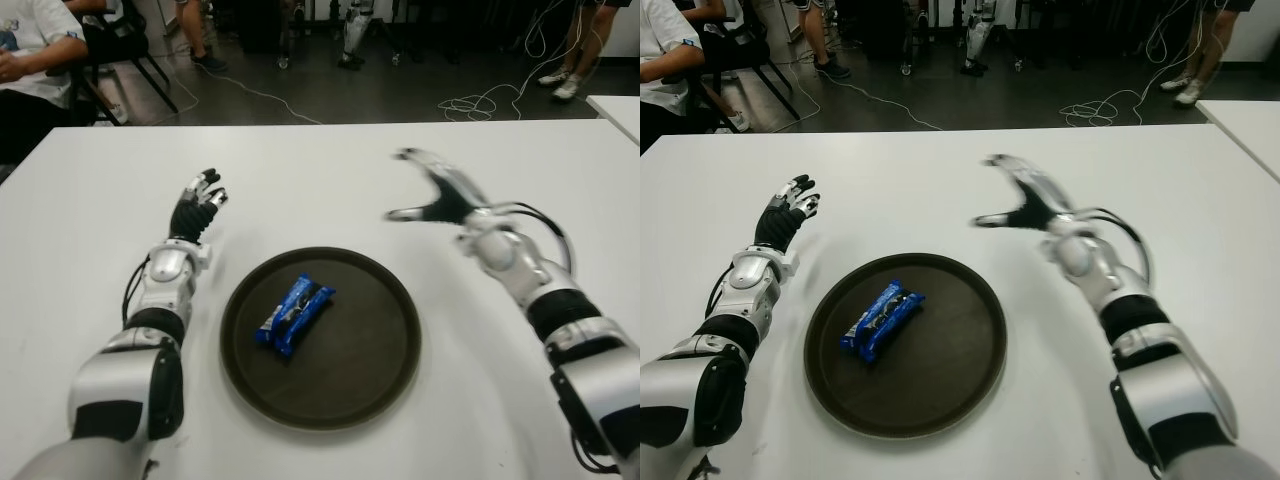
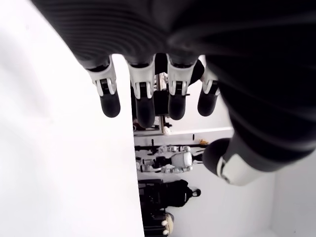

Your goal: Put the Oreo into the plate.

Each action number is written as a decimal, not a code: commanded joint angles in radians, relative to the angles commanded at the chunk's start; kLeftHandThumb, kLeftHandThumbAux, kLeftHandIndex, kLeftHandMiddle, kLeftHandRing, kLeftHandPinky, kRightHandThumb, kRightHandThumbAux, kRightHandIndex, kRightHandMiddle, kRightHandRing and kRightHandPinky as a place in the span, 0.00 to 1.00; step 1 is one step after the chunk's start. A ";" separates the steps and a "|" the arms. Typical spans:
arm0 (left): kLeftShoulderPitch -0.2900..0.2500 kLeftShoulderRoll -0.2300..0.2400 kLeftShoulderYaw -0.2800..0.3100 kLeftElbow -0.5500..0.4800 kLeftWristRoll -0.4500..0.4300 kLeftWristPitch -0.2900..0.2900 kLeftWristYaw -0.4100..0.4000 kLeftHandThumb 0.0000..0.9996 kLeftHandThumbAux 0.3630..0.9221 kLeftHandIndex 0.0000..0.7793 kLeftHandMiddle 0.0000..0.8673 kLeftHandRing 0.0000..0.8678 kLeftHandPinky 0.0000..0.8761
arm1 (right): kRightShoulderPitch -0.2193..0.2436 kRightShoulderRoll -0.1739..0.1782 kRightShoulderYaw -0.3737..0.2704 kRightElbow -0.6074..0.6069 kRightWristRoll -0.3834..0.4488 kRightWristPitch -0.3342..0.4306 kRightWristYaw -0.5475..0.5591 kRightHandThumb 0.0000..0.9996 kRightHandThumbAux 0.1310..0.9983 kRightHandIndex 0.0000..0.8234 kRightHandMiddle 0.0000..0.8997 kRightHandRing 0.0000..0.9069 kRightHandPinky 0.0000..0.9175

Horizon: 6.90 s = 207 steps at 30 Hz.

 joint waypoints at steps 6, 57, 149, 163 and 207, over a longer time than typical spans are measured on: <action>0.002 -0.008 0.009 -0.004 -0.012 -0.010 -0.011 0.09 0.49 0.06 0.13 0.11 0.11 | 0.017 0.018 -0.115 0.045 0.116 0.025 -0.024 0.01 0.65 0.16 0.19 0.22 0.24; -0.015 -0.001 -0.009 0.000 0.001 0.090 0.009 0.10 0.44 0.08 0.16 0.17 0.18 | -0.017 0.115 -0.430 0.055 0.439 0.090 0.260 0.00 0.59 0.23 0.29 0.32 0.37; -0.021 0.006 -0.018 0.007 0.005 0.100 0.013 0.09 0.46 0.09 0.17 0.16 0.16 | -0.007 0.137 -0.282 0.053 0.307 0.011 0.173 0.00 0.58 0.21 0.28 0.30 0.31; -0.016 0.005 -0.012 0.004 -0.002 0.091 0.009 0.10 0.42 0.07 0.16 0.15 0.14 | -0.005 0.140 -0.283 0.052 0.302 0.007 0.165 0.00 0.59 0.21 0.28 0.29 0.30; 0.032 -0.022 -0.015 -0.030 -0.023 -0.018 -0.042 0.07 0.47 0.06 0.14 0.13 0.14 | 0.014 0.154 -0.273 0.035 0.295 -0.061 0.141 0.00 0.59 0.20 0.25 0.28 0.30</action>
